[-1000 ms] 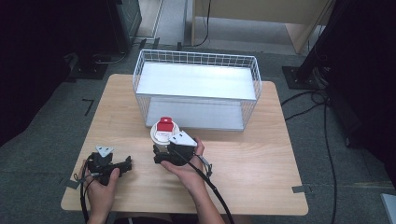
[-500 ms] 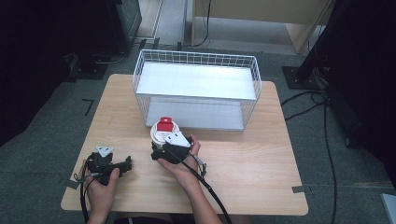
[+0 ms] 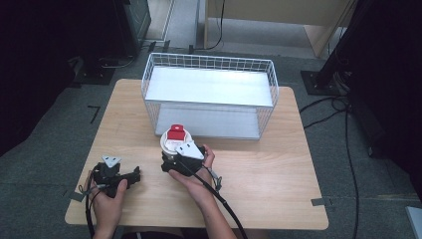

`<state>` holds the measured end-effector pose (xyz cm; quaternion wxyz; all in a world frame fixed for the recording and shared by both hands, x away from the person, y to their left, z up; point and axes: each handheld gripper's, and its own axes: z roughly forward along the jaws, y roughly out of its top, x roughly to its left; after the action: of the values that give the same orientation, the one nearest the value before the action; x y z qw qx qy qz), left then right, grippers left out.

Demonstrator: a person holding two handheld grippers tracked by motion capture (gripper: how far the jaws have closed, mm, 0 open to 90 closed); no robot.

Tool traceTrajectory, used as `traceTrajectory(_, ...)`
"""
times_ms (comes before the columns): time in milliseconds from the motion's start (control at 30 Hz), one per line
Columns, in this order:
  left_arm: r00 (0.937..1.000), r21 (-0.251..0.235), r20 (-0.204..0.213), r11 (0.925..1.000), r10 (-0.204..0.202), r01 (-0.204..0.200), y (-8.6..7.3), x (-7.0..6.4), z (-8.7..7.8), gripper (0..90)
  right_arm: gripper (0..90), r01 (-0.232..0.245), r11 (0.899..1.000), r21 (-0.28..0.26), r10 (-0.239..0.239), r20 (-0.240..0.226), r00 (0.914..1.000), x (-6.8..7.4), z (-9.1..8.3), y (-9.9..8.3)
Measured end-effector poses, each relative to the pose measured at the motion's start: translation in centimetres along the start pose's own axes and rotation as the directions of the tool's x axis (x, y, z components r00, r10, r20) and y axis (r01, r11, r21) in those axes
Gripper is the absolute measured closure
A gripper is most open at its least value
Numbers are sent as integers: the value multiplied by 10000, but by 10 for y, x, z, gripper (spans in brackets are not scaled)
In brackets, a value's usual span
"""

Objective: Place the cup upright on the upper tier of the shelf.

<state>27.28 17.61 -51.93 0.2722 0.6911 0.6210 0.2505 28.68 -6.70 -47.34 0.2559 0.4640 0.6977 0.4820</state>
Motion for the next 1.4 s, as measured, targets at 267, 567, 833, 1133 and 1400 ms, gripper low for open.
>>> traceTrajectory(267,10000,23,-1,10000,23,-23,0,0,0,0,91,-52,9994,-333,52,13,10000,-4,-16,18)
traceTrajectory(567,10000,20,-3,10000,21,-21,0,0,0,0,91,-28,9962,-866,34,68,10000,-8,-35,40)
traceTrajectory(833,10000,28,-2,10000,39,-39,0,0,0,0,90,66,9899,-1413,-24,298,9996,-17,-53,66)
traceTrajectory(1133,10000,25,-1,10000,31,-31,0,0,0,0,91,165,9798,-1991,-37,642,9979,-31,-66,91)
traceTrajectory(1400,9999,44,78,9999,124,-125,0,-1,0,0,91,406,9711,-2354,-188,942,9954,-42,-74,110)
